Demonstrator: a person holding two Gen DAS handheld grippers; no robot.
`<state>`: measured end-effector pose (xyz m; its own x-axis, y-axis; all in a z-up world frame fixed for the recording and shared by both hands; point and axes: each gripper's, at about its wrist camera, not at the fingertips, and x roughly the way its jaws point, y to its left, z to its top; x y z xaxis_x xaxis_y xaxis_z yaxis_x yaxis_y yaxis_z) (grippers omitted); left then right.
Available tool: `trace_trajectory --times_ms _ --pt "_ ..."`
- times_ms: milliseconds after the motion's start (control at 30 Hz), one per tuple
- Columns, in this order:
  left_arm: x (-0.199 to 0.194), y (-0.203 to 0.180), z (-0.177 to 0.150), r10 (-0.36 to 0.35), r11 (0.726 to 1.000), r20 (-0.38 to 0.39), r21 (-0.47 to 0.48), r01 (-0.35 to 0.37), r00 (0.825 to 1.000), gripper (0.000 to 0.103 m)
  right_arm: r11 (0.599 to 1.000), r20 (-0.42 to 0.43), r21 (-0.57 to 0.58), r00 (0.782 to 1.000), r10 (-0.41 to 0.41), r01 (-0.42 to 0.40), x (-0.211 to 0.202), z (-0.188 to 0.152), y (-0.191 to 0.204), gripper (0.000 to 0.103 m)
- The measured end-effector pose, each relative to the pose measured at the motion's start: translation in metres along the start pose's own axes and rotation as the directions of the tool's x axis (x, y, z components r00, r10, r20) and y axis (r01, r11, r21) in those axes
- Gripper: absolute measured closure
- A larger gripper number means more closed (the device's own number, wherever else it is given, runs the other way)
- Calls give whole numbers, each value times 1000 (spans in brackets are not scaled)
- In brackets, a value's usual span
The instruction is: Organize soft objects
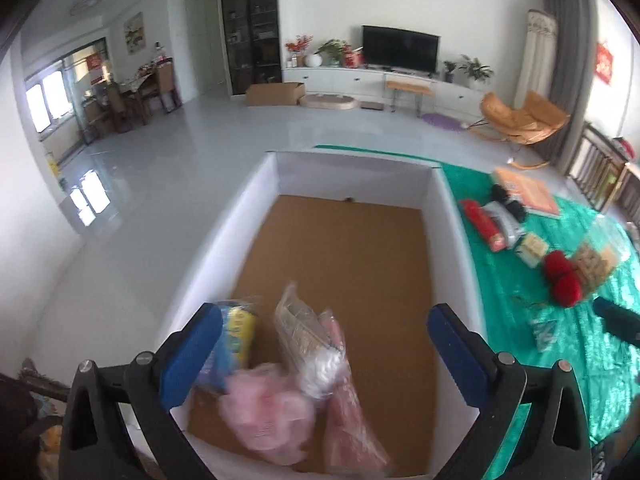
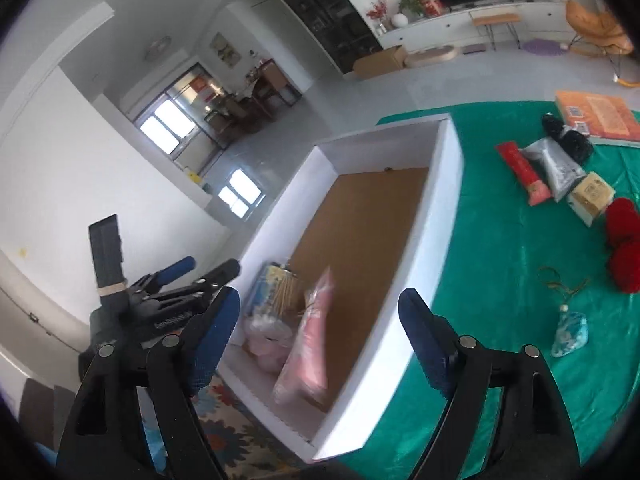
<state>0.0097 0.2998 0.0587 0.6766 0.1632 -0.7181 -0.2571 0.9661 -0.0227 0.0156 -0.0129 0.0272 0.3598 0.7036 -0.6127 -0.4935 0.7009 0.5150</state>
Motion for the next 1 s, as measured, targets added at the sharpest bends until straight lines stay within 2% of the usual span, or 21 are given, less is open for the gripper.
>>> trace_trajectory --times_ms 33,67,133,200,267,333,400,433,467,533,567,600,633,733,1000 --pt "-2 -15 -2 -46 999 12 11 46 999 1 997 21 0 997 -74 74 -7 -8 -17 19" --pt "-7 -28 -5 -88 996 21 25 87 996 1 986 41 2 985 -168 169 -15 -19 -43 19" --pt "-14 -72 -13 -213 974 26 88 210 977 1 940 40 14 940 -340 340 -26 -38 -89 19" --pt "-19 -115 -19 -304 942 11 149 299 953 1 857 32 59 857 -515 513 -38 -67 -137 19" --pt "-19 -164 -37 -375 903 -28 214 372 927 1 768 11 117 772 -636 630 -50 -92 -186 19" --pt "-8 -208 -60 -399 870 -100 273 411 911 1 695 -16 166 707 -707 699 -59 -110 -218 19" --pt "10 -239 -78 -374 859 -146 317 402 916 1 650 -24 185 664 -747 737 -70 -124 -237 19" --pt "27 -252 -90 -338 861 -164 344 375 927 1 628 -25 186 643 -766 755 -71 -129 -244 19" --pt "39 -262 -97 -296 867 -166 367 338 941 1 615 -32 198 632 -774 763 -73 -131 -246 19" --pt "67 -271 -106 -188 880 -148 414 234 971 1 617 -37 225 640 -768 754 -79 -131 -250 19" --pt "84 -276 -107 -130 886 -138 428 178 982 1 610 -32 226 632 -774 759 -80 -130 -245 19" --pt "94 -277 -108 -99 891 -138 429 150 985 1 601 -29 225 621 -783 767 -79 -129 -245 19" --pt "101 -277 -107 -86 898 -147 416 141 985 1 600 -31 226 621 -783 768 -82 -131 -245 19" --pt "103 -273 -109 -123 912 -166 369 177 979 1 605 -50 244 633 -773 758 -83 -140 -244 19" --pt "102 -280 -114 -99 891 -136 428 148 986 1 601 -43 253 629 -776 758 -89 -149 -245 19"
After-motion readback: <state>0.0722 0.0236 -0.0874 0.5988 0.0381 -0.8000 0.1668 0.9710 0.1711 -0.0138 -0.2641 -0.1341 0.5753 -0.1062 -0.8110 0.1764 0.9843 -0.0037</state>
